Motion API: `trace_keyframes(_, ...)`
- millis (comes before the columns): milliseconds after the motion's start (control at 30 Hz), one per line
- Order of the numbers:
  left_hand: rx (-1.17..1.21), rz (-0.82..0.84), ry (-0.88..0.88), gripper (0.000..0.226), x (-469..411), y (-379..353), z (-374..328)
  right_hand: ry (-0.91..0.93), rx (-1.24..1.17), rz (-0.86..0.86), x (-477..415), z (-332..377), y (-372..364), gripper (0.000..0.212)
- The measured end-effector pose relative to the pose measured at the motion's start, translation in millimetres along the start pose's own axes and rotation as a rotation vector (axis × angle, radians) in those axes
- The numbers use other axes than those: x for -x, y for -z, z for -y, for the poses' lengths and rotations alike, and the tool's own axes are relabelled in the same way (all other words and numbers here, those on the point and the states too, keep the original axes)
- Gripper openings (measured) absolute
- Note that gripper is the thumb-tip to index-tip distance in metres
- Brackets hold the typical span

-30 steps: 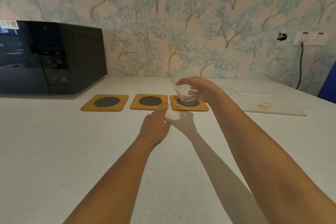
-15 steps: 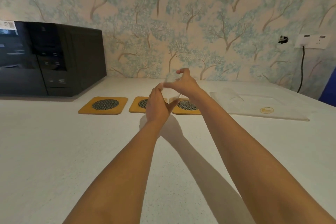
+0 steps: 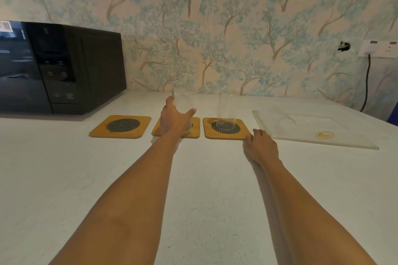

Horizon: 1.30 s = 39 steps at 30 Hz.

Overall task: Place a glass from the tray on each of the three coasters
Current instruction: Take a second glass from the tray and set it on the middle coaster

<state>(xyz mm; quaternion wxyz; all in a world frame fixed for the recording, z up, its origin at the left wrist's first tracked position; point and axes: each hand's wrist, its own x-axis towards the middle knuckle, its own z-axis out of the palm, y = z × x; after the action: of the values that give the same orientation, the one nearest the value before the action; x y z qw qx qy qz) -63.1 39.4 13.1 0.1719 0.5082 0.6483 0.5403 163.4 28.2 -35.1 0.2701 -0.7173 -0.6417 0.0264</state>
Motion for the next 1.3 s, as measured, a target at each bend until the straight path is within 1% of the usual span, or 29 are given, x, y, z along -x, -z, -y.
trace_keyframes(100,0.04,-0.004,0.035,0.081,-10,-4,2,0.017,0.041,0.013,-4,-1,-5,0.038)
trace_keyframes(300,0.06,-0.004,0.066,0.082,-28,-11,7,0.02,0.116,0.05,-9,-6,-14,0.039)
trace_keyframes(467,0.091,-0.012,0.106,0.083,-40,-13,11,0.053,0.175,0.019,-11,-8,-19,0.039)
trace_keyframes(600,0.087,-0.003,0.104,0.083,-44,-17,14,0.068,0.201,0.0,-10,-9,-20,0.037)
trace_keyframes(1133,0.004,0.005,0.078,0.081,-43,-23,20,0.062,0.18,0.0,-9,-9,-19,0.04)
trace_keyframes(1200,-0.002,0.018,0.07,0.084,-41,-24,21,0.059,0.176,0.001,-9,-8,-19,0.041)
trace_keyframes(1300,-0.012,0.018,0.065,0.093,-39,-25,21,0.05,0.17,0.008,-9,-7,-19,0.041)
